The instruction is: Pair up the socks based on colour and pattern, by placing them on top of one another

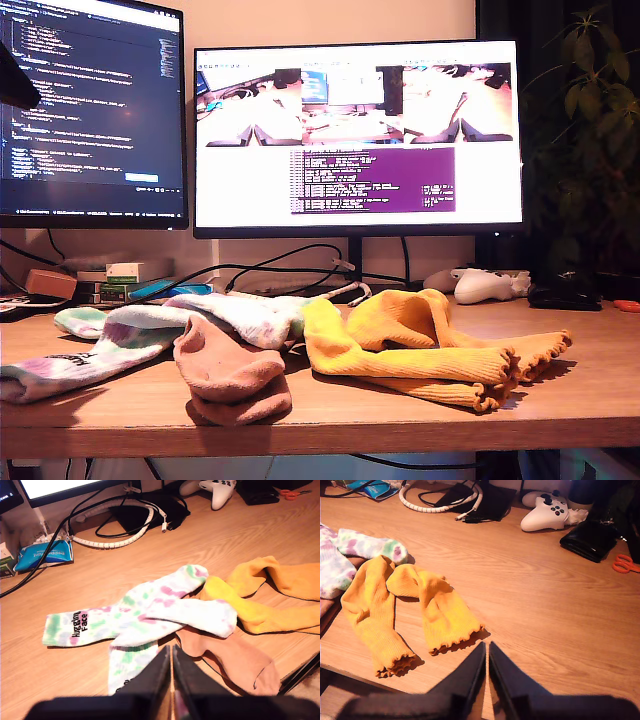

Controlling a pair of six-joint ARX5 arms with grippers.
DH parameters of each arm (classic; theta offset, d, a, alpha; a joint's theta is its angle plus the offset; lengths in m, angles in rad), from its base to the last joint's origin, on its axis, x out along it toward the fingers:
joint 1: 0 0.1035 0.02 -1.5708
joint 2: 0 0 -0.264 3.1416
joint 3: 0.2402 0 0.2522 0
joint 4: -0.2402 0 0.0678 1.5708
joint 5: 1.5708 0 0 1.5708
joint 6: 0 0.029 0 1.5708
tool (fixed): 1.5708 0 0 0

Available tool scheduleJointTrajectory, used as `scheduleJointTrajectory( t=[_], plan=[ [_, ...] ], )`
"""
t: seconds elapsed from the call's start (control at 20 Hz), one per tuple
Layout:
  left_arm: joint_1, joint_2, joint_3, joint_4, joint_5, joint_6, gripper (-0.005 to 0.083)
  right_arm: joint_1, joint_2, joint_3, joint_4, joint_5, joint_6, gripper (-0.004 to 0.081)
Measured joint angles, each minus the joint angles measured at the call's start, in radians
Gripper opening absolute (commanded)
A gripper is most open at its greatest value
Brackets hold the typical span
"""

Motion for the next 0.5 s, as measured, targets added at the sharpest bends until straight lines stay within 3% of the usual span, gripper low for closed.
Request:
scheduleJointTrajectory(
  t=[0.5],
  plan=[
    [0.000, 0.000, 0.000, 0.006, 0.013, 0.000, -0.0021, 0.000, 0.000, 0.000, 0.026, -0.003, 0.000, -0.0010]
  ],
)
